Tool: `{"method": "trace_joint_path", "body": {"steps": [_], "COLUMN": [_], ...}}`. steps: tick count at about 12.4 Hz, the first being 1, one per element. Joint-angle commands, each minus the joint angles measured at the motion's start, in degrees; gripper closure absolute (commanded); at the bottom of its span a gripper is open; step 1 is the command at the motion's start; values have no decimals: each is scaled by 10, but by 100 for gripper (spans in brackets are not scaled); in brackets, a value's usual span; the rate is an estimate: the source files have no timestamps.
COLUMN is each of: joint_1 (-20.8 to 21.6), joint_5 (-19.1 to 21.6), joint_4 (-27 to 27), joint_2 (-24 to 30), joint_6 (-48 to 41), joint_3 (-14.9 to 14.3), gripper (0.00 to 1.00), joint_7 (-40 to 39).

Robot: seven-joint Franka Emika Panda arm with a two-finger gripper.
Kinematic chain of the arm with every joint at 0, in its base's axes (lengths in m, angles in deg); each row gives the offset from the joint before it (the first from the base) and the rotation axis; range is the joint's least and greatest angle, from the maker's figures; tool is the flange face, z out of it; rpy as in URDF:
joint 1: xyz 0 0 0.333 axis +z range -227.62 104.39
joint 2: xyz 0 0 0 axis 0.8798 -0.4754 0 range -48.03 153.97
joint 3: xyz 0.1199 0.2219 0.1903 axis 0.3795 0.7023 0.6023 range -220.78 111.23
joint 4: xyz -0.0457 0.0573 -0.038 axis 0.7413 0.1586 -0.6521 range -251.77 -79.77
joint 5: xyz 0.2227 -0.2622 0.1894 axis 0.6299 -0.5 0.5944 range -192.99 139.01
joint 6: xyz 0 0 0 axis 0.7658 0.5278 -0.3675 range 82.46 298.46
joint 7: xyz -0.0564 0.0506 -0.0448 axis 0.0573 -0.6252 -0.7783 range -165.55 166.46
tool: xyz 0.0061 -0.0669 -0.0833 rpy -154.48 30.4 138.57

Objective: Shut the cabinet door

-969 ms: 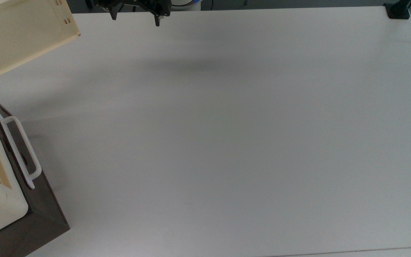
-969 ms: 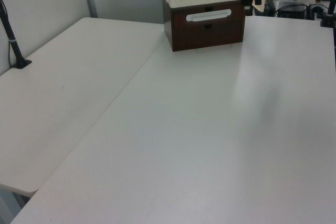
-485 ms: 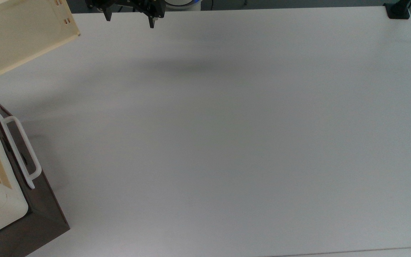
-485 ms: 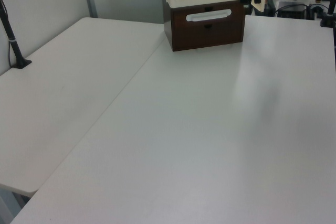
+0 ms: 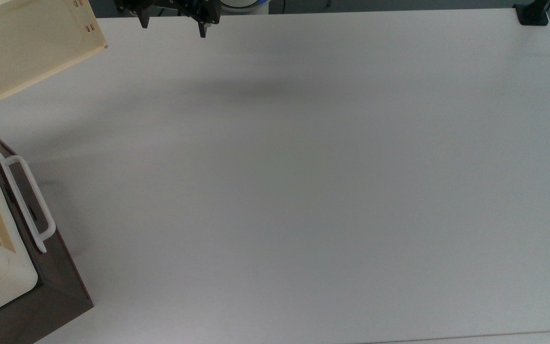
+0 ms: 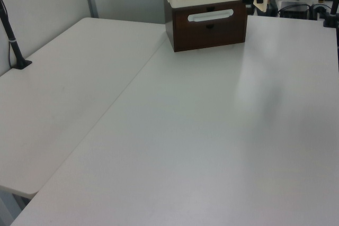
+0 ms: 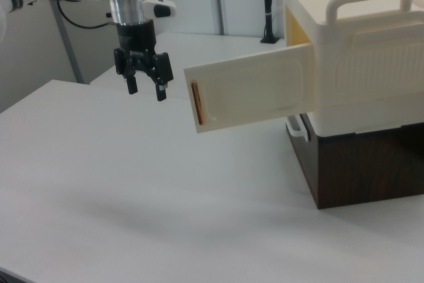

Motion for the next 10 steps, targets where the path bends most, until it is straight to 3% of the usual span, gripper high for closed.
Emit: {"method": "trace_joint_path", "body": {"steps": [1,4,8,10], "joint_1": [4,1,-17,-45], "joint_5": [1,12,21,15], "joint_4": [-11,-11,-8,-8], "joint_2": [6,7,15,23], "joint_6": [10,6,-20,-40], "joint_3": [-2,-2,-4,-5], "gripper": [9,46,67,80], "joint_7": [-8,-44,-101,-184]}}
